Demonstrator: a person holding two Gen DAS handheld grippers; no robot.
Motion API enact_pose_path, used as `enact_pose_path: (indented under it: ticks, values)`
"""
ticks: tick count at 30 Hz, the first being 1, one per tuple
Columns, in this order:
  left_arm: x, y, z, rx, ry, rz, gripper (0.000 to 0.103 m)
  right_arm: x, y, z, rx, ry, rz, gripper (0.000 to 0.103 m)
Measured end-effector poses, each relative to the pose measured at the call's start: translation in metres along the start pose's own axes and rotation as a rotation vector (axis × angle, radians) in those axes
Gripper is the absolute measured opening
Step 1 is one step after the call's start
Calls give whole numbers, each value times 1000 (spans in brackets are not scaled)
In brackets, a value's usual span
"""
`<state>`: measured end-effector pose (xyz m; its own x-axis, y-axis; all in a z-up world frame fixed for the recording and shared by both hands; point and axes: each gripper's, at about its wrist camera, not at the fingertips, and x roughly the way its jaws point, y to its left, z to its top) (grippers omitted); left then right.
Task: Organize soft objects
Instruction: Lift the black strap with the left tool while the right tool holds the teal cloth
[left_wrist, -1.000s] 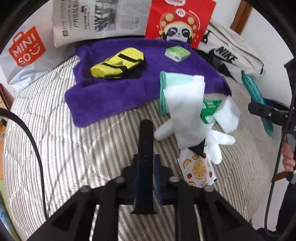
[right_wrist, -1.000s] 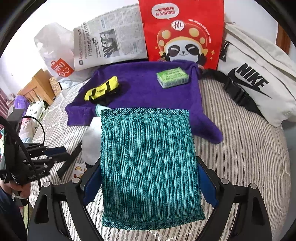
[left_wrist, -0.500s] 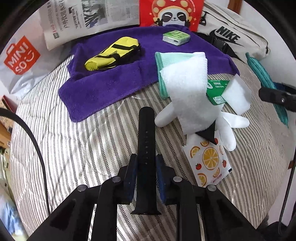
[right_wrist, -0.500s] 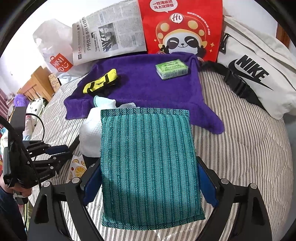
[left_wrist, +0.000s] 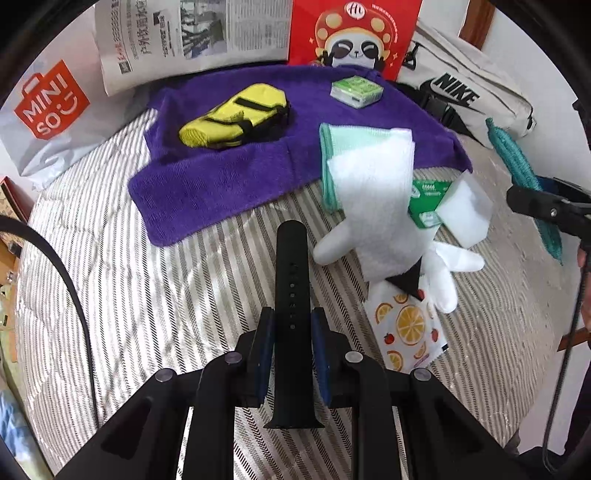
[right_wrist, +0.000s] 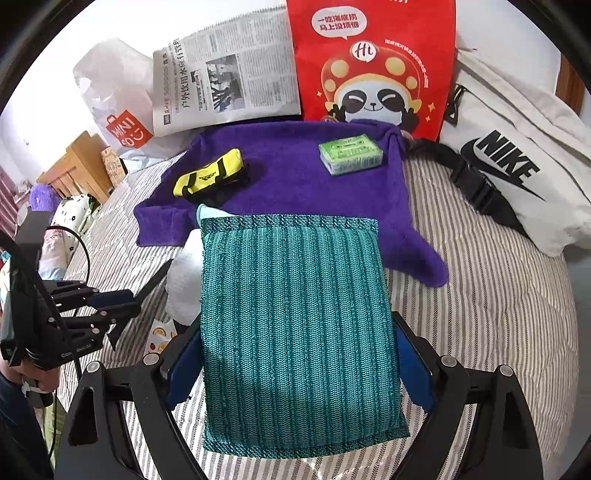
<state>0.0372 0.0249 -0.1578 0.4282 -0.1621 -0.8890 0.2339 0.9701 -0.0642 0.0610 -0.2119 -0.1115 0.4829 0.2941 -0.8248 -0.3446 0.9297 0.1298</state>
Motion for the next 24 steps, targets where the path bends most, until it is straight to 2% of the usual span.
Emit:
enact_pose_path:
  ticks: [11,18,24]
  values:
    - [-29,4,16,12,-53,-4,19,1,-1,8,-6,-9,-1,89]
    - [-42,9,39,17,-93,-2,19,4,-4,24,-6,-27,-6,89]
    - [-38,18,63,5,-112,-5,19,17,-9,44,-7,-28,-15,89]
